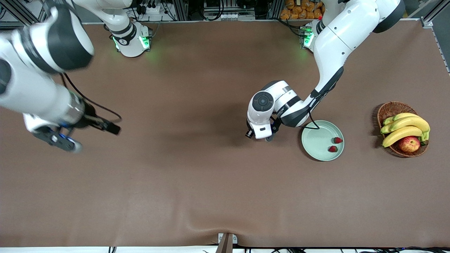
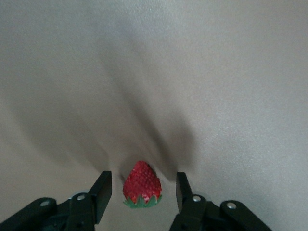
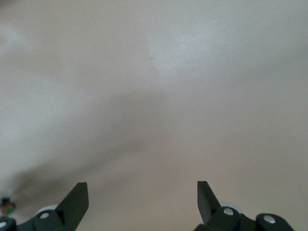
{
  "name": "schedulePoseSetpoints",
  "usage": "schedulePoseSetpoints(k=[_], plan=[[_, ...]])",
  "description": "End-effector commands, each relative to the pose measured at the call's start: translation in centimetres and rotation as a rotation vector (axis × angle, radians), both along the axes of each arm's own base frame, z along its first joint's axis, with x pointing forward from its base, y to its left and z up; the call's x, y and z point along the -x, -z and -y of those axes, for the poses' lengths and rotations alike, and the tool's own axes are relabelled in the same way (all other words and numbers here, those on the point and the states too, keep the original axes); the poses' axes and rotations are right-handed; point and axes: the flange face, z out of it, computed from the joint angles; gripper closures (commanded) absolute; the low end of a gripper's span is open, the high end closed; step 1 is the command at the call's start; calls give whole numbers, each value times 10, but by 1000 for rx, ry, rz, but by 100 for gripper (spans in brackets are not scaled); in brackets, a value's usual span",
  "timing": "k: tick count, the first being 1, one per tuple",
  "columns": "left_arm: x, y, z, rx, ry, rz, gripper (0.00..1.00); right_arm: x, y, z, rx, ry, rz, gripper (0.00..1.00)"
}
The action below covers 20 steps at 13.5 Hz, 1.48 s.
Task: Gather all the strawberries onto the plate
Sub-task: 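Drop the strawberry on the plate while the right gripper withdraws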
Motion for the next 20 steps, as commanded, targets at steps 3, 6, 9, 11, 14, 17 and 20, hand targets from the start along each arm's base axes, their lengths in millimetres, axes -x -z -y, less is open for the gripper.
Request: schedulePoseSetpoints(k=[3,6,9,11,14,17,20], plan=[[-7,5,0,7,3,23,100,51,-68,34,9,-79,29,0],[-32,-38,-25,-20,2,84,100,84,-77,38,21,-98,51,0],[-56,-76,-92,-98,124,52,100,85,-70,42,20,-149,54,0],[-66,-85,-135,-91,191,25,100,85,-67,43,20,-155,54,0],[-73,-77,-190,-72,347,-23,100,84,-64,42,19,-155,66,0],[-79,-65,-235,-60,474,-62,100,79,-64,61,-40,-105,82,0],[-86,-59,-270,-38,573,-80,44,73,-67,104,-93,-183,111,0]])
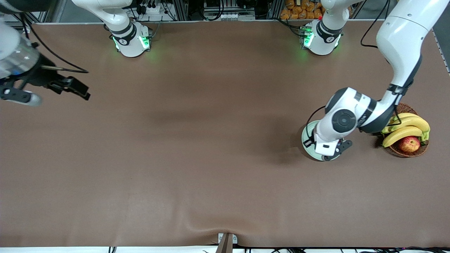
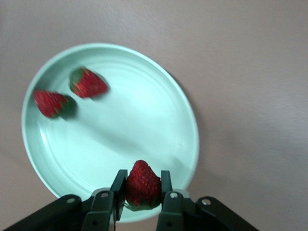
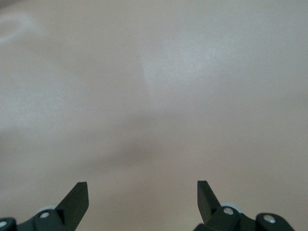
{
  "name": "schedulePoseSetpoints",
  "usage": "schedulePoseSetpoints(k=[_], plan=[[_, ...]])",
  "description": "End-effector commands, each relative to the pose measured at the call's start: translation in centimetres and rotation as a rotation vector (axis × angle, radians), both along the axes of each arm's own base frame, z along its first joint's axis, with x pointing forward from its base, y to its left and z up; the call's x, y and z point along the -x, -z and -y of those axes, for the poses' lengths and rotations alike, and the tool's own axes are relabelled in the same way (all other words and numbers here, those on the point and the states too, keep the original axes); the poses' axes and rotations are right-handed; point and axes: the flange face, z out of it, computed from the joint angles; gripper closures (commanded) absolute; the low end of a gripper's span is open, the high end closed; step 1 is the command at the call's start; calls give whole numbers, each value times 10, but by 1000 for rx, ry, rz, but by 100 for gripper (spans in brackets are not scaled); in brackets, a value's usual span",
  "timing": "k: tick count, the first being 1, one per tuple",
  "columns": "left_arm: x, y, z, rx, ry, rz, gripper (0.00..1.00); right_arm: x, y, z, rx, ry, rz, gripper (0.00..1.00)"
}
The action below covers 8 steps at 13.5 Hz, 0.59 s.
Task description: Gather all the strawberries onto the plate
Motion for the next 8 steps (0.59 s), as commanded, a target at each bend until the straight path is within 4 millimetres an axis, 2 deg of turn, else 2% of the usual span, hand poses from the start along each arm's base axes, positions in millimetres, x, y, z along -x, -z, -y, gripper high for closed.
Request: schedulePoseSetpoints(k=[1,3,5,8], plan=[[-1,-7,-14,4,42,5,0,6,-5,29,-27,-111,35,0],[-10,-26,-16,-1,25,29,0,6,-7,49,-24,-90,37,0],[-19,-71,-4,-20,44,76,0,8,-8,62,-20,-85,33,0],[-33,-158,13,-39,43,122,0,10,-9,65,11,-89,24,0]])
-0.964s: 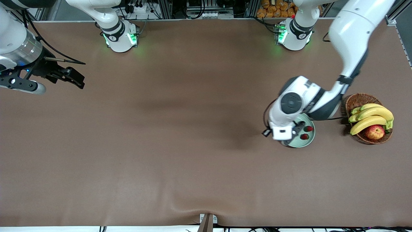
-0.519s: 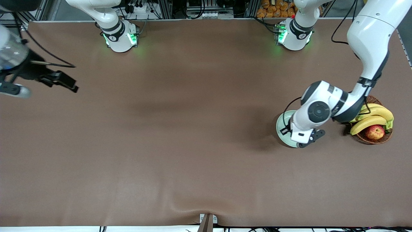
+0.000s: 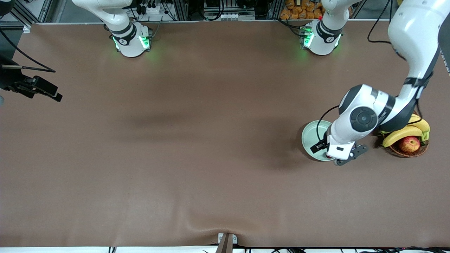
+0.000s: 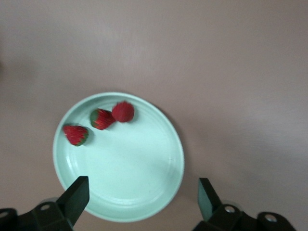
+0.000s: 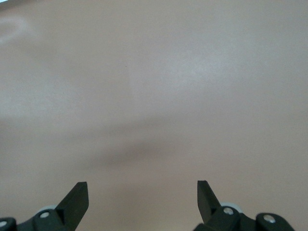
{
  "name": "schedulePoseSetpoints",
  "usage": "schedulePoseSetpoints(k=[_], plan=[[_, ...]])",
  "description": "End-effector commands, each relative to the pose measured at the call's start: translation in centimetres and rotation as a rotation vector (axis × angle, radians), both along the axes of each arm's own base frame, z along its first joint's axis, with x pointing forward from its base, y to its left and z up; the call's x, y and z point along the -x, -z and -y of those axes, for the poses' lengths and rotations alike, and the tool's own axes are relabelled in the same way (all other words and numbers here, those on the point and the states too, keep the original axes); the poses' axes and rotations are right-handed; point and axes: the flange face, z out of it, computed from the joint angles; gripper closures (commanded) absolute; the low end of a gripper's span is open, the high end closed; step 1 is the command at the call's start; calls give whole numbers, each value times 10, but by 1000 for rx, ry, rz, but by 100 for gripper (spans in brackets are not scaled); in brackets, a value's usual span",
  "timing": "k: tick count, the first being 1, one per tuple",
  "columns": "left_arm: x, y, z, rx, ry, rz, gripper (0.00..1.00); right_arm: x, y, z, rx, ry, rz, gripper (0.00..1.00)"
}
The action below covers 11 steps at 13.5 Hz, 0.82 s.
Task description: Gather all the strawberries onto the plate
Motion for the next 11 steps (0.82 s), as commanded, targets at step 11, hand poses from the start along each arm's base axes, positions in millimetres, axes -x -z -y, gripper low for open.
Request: schedulePoseSetpoints(k=[11], plan=[[22,-274,-27,49,301,44,0,10,-12,1,22,-16,11,0]])
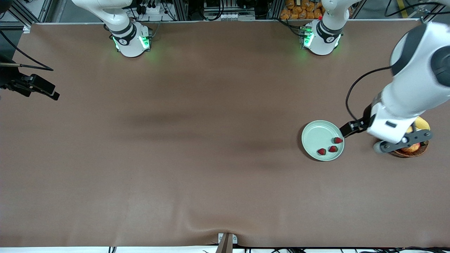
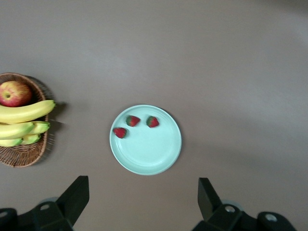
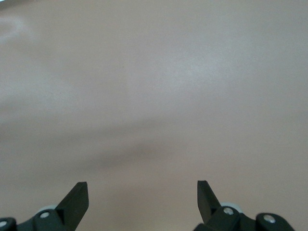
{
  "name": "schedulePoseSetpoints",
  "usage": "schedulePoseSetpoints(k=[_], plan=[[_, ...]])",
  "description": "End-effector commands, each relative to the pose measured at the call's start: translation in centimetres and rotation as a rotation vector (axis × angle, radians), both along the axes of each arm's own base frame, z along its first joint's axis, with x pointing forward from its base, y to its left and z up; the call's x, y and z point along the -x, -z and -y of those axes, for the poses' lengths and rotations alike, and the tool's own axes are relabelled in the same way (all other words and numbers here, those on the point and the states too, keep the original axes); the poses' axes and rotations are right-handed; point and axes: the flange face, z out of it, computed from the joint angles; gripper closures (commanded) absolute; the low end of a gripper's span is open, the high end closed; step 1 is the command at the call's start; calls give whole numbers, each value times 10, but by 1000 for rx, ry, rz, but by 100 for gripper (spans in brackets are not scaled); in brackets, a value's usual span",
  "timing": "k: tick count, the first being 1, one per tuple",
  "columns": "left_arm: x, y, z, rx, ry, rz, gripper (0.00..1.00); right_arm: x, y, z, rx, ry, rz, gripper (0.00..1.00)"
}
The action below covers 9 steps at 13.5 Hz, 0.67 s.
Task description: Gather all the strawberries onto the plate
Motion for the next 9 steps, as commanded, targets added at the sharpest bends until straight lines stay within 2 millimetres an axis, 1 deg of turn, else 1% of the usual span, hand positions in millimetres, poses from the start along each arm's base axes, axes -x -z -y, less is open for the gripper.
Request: schedulePoseSetpoints(k=[1,2,4,5,6,7,8,9], plan=[[30,-56,-13,-3,59,45,0,8,-8,1,11,-11,10,0],[38,-67,-16,11,54,50,0,8,-8,1,11,-10,10,0],[53,-88,-31,49,54,40,0,9,-9,1,11,-7,10,0],[59,-94,-42,52,59,31,0,9,-9,1,11,-7,7,0],[66,-97,-48,49,73,19,0,9,-8,1,11,-6,4,0],[74,-101,-58,61,67,18,0,9,-9,1,11,-4,5,0],[83,-101,-63,93,56,10,0,9,-8,1,12,-3,4,0],[91,-104,-72,123,34,7,0,9,-8,1,14,-3,4,0]])
